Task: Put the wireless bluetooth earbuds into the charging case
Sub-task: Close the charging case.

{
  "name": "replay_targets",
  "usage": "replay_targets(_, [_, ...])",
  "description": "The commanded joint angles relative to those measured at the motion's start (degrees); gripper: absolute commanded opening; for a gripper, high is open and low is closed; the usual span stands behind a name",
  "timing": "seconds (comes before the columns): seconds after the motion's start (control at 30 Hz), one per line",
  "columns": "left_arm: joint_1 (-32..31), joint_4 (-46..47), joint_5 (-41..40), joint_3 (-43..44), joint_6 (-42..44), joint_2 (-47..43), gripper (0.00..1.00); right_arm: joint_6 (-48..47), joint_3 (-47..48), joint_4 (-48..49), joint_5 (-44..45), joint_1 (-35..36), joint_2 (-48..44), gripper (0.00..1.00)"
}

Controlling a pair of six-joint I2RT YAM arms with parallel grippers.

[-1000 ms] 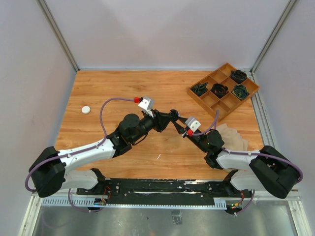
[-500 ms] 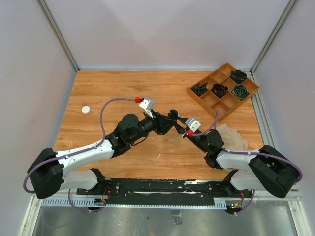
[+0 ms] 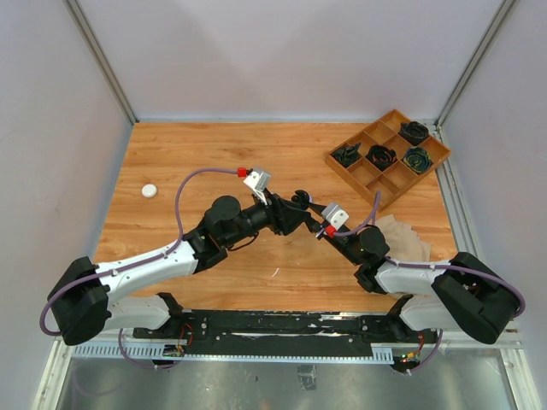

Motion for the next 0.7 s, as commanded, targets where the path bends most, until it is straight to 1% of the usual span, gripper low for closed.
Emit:
replay_targets(0.0, [-0.6, -1.0, 1.2, 2.7, 0.3, -0.2, 0.55, 0.5, -0.7, 3.4, -0.2, 0.7, 0.5, 0.12])
replay_targets(0.1, [-0.5, -4.3, 0.2, 4.0, 2.0, -1.1, 0.56, 0.8, -0.9, 3.4, -0.1, 0.7, 0.8, 0.12])
replay_targets(0.2, [-0.2, -7.4, -1.6, 4.6, 4.3, -2.8, 0.61, 0.9, -1.1, 3.4, -0.2, 0.7, 0.8, 0.12])
replay_targets(0.3, [1.7, -10.3, -1.1, 5.1, 5.4, -4.4, 0.63, 1.0, -1.1, 2.9, -0.9, 0.6, 0.6, 0.12])
replay_targets(0.4, [5.6, -12.2, 3.0, 4.9, 5.4, -5.3, 0.65, 1.4, -0.6, 1.4, -2.7, 0.5, 0.1, 0.12])
replay_targets(0.67, [15.5, -14.3, 17.2, 5.1, 4.8, -6.3, 0.74, 3.8, 1.5, -5.1, -9.1, -1.3, -1.7, 0.11])
